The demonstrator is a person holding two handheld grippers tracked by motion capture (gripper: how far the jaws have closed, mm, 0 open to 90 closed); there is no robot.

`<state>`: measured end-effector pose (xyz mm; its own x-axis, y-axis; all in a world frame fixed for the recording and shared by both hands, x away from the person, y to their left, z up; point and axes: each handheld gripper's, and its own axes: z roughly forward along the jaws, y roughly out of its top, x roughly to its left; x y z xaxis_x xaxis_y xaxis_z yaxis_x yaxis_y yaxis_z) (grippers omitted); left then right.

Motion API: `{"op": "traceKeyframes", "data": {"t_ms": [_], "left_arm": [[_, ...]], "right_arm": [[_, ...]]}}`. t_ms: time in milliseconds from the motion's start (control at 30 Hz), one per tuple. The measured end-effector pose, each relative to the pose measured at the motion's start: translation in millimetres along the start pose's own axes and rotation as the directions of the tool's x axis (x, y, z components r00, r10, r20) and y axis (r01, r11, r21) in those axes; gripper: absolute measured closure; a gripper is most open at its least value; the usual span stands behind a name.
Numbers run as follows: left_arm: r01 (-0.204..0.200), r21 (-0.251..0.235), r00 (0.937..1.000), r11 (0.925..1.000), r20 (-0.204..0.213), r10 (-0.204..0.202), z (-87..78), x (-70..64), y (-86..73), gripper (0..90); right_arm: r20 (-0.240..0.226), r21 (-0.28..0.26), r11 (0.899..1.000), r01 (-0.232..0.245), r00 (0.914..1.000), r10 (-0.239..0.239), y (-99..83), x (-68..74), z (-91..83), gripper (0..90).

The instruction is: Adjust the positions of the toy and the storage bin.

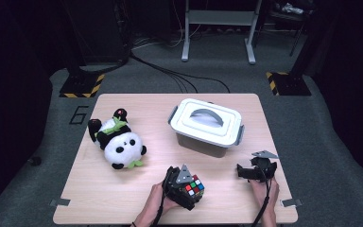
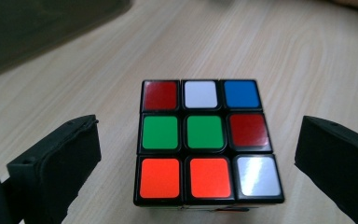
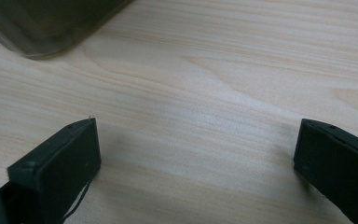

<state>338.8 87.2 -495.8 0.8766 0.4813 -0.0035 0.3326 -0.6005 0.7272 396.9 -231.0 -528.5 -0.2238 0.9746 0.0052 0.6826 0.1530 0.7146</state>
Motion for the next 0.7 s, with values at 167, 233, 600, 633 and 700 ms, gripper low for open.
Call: {"op": "traceKeyframes", "data": {"t_ms": [167, 233, 600, 633, 700], "left_arm": [[0.009, 0.003, 0.9999, 1.0, -0.005, -0.009, 6.7, -1.4, -5.8, 1.8], [0.005, 0.005, 1.0, 1.0, -0.002, -0.005, 8.5, -1.8, -7.5, 6.3], [-0.013, 0.001, 0.9998, 0.9999, -0.018, 0.013, 9.7, -4.8, -11.7, 33.8], [-0.012, 0.002, 0.9997, 0.9999, -0.019, 0.012, 9.4, -5.4, -12.0, 33.9], [-0.016, 0.005, 0.9997, 0.9999, -0.016, 0.016, 8.7, -5.6, -12.3, 34.0]], "right_arm": [[-0.001, 0.0, 1.0, 0.0, 1.0, 0.0, 0.0, 0.1, -0.1, 0.0], [-0.001, 0.0, 1.0, 0.0, 1.0, 0.0, 0.0, 0.1, 0.0, 0.0], [-0.001, 0.0, 1.0, 0.0, 1.0, 0.0, 0.0, 0.1, -0.1, 0.0], [-0.001, 0.0, 1.0, 0.0, 1.0, 0.0, 0.0, 0.1, -0.1, 0.0], [-0.001, 0.0, 1.0, 0.0, 1.0, 0.0, 0.0, 0.1, -0.1, 0.0]]}}
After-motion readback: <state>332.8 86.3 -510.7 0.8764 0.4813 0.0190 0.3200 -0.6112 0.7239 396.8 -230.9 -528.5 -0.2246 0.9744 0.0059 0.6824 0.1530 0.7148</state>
